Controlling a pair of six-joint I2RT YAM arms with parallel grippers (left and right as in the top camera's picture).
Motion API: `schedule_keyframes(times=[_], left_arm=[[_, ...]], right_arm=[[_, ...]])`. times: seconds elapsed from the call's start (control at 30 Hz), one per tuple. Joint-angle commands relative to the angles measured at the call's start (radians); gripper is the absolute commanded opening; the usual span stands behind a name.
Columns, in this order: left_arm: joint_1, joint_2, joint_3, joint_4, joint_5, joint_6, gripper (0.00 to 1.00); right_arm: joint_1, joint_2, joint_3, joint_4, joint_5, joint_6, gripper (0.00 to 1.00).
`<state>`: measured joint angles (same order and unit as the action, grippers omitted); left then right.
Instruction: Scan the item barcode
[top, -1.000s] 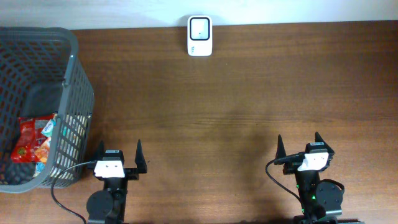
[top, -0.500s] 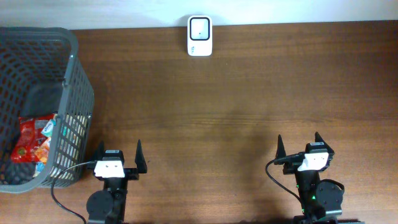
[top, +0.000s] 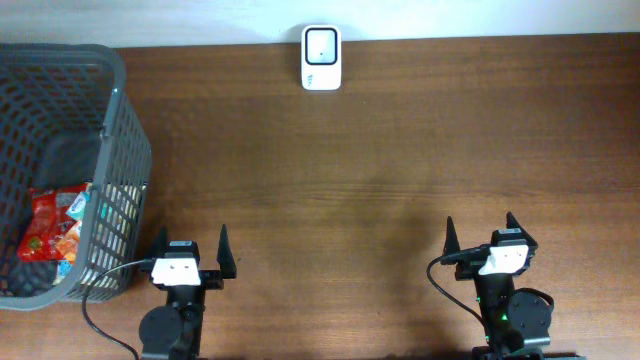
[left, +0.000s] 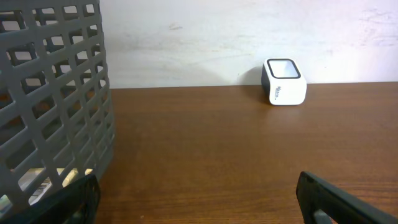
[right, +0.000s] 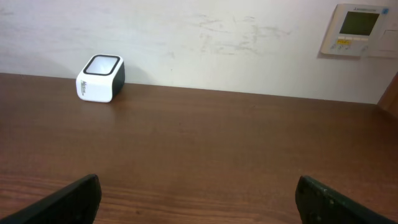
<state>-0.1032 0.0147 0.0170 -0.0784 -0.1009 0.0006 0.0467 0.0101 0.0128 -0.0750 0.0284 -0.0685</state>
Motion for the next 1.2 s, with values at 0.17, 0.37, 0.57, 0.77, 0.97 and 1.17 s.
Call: schedule_keyframes(times=[0.17,0.37,0.57,0.77,0.97,1.17], left_arm=[[0.006,-0.01,-0.007,0.0,0.018,0.015,0.99],[0.006,-0.01,-0.007,0.0,0.018,0.015,0.99],[0.006,-0.01,-0.007,0.0,0.018,0.015,0.99],[0.006,-0.01,-0.007,0.0,0.017,0.016,0.99],[0.006,-0.01,-0.007,0.071,0.084,0.012,0.99],[0.006,-0.01,0.04,0.62,0.327,0.012,0.99]], right_arm=[[0.005,-0.007,-0.007,-0.005,0.006,-0.003,0.98],[0.005,-0.006,-0.007,-0.005,0.006,-0.003,0.98],[0.005,-0.006,-0.007,-0.005,0.006,-0.003,0.98],[0.005,-0.006,-0.007,-0.005,0.006,-0.003,0.98],[0.005,-0.006,-0.007,-0.005,0.006,-0.003,0.98],[0.005,-0.006,-0.007,-0.005,0.006,-0.003,0.98]])
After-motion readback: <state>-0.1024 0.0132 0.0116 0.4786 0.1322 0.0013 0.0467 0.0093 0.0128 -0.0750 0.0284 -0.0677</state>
